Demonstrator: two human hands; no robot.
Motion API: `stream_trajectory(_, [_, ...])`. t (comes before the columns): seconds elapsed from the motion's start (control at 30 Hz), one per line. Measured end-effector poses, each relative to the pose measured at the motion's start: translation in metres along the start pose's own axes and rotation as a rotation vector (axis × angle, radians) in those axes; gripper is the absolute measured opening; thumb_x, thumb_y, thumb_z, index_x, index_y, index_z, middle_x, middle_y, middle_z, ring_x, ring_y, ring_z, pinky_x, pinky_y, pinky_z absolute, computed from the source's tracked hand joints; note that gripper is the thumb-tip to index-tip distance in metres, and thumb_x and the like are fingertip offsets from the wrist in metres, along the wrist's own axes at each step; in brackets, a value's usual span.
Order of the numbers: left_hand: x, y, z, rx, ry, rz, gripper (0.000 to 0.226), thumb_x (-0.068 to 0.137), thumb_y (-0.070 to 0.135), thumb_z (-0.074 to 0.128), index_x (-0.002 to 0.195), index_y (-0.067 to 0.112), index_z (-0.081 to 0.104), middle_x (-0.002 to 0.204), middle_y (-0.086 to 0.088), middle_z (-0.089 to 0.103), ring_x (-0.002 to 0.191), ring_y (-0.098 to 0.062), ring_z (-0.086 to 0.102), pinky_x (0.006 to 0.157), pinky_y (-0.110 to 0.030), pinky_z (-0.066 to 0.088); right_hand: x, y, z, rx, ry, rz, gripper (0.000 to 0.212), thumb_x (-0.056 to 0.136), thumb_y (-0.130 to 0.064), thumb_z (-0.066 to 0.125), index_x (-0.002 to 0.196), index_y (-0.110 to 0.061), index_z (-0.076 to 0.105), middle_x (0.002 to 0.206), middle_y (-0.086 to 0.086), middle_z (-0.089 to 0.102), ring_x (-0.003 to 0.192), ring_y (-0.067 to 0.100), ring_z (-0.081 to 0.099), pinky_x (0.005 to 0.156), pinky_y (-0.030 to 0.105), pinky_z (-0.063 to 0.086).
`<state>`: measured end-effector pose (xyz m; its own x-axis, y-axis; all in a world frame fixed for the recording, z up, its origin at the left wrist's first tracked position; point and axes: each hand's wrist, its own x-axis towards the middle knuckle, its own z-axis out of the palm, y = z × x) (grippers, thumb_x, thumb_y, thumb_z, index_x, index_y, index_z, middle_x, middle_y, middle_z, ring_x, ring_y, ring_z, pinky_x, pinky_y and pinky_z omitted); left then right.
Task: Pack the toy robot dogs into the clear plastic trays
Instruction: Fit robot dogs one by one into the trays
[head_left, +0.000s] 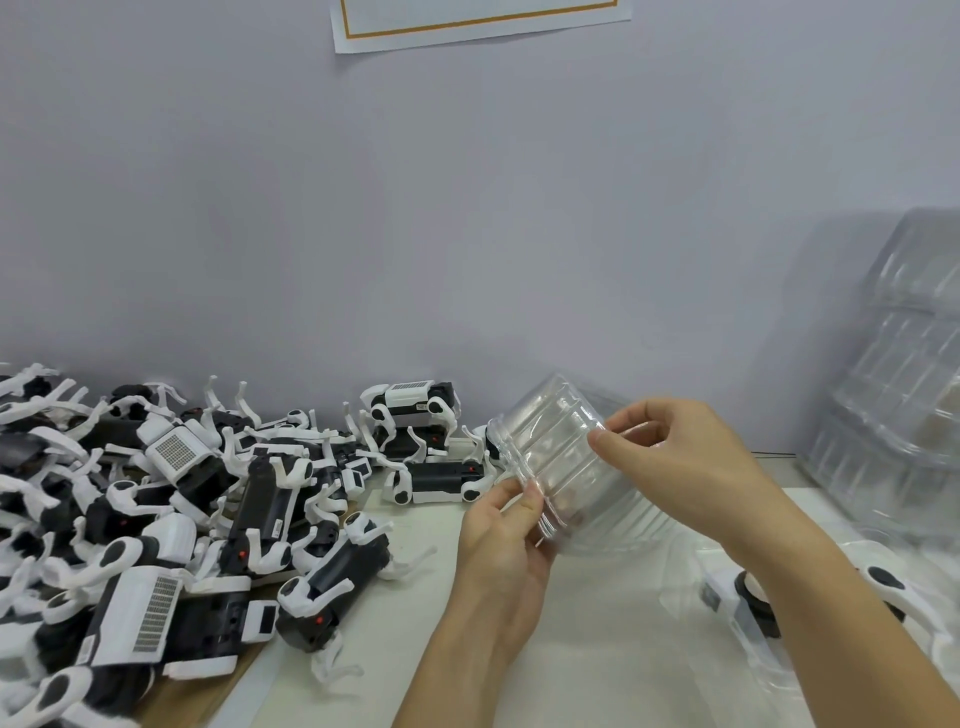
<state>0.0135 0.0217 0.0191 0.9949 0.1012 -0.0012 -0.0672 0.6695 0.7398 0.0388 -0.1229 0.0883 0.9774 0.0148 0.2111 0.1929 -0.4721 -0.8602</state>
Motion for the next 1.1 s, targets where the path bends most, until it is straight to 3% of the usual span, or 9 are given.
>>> stream_trajectory(0.17, [-0.001, -0.003, 0.0, 0.067, -0.03, 0.069, 0.021, 0.097, 0.002, 0.056, 0.115, -0.009, 0.06, 0.086, -0.018, 0.068, 0.077, -0.022, 0.067, 0.075, -0.036, 0.059, -0.007, -0.007, 0.009, -0.22, 0.117, -0.057, 0.042, 0.069, -0.059, 0.078, 0.087, -0.031, 0.053, 0.079, -0.009, 0.061, 0.072, 0.009, 0.058, 0.062, 0.032, 0.046])
stream_trajectory(0.37, [0.0, -0.002, 0.001, 0.175, 0.053, 0.161, 0.016, 0.098, 0.0, 0.054, 0.114, -0.001, 0.053, 0.072, -0.005, 0.073, 0.065, -0.013, 0.069, 0.065, -0.026, 0.058, -0.011, -0.012, 0.018, -0.321, 0.214, -0.072, 0.034, 0.076, -0.055, 0.075, 0.092, -0.031, 0.055, 0.084, -0.012, 0.064, 0.086, 0.019, 0.061, 0.074, 0.035, 0.05])
stream_trajectory(0.6, [0.0, -0.001, 0.005, 0.203, 0.112, 0.155, 0.021, 0.099, -0.002, 0.051, 0.12, -0.007, 0.052, 0.074, -0.007, 0.073, 0.062, -0.015, 0.069, 0.069, -0.029, 0.058, -0.008, -0.011, 0.018, -0.254, 0.272, -0.073, 0.028, 0.076, -0.049, 0.078, 0.092, -0.031, 0.063, 0.082, -0.014, 0.064, 0.085, 0.018, 0.062, 0.076, 0.034, 0.05])
stream_trajectory(0.8, [0.002, -0.001, 0.0, 0.23, 0.195, 0.124, 0.018, 0.098, -0.003, 0.051, 0.115, -0.007, 0.057, 0.077, -0.01, 0.068, 0.063, -0.017, 0.066, 0.066, -0.03, 0.056, -0.005, -0.007, 0.018, -0.141, 0.318, -0.1, 0.024, 0.076, -0.045, 0.08, 0.091, -0.03, 0.069, 0.081, -0.016, 0.064, 0.081, 0.015, 0.062, 0.071, 0.03, 0.044])
stream_trajectory(0.97, [0.004, 0.002, -0.005, 0.312, 0.208, 0.001, 0.022, 0.1, -0.001, 0.047, 0.087, 0.002, 0.064, 0.068, -0.009, 0.065, 0.061, -0.017, 0.061, 0.056, -0.025, 0.053, -0.003, -0.006, 0.009, -0.121, 0.296, -0.139, 0.024, 0.076, -0.048, 0.078, 0.091, -0.031, 0.068, 0.081, -0.015, 0.065, 0.08, 0.012, 0.064, 0.074, 0.032, 0.048])
stream_trajectory(1.1, [0.006, -0.007, -0.008, 0.476, 0.223, -0.095, 0.016, 0.102, 0.009, 0.048, 0.098, 0.003, 0.063, 0.092, -0.017, 0.073, 0.073, -0.023, 0.068, 0.062, -0.03, 0.056, -0.003, -0.004, 0.008, -0.153, 0.303, -0.158, 0.024, 0.079, -0.048, 0.076, 0.094, -0.033, 0.065, 0.085, -0.013, 0.066, 0.083, 0.017, 0.064, 0.08, 0.038, 0.052])
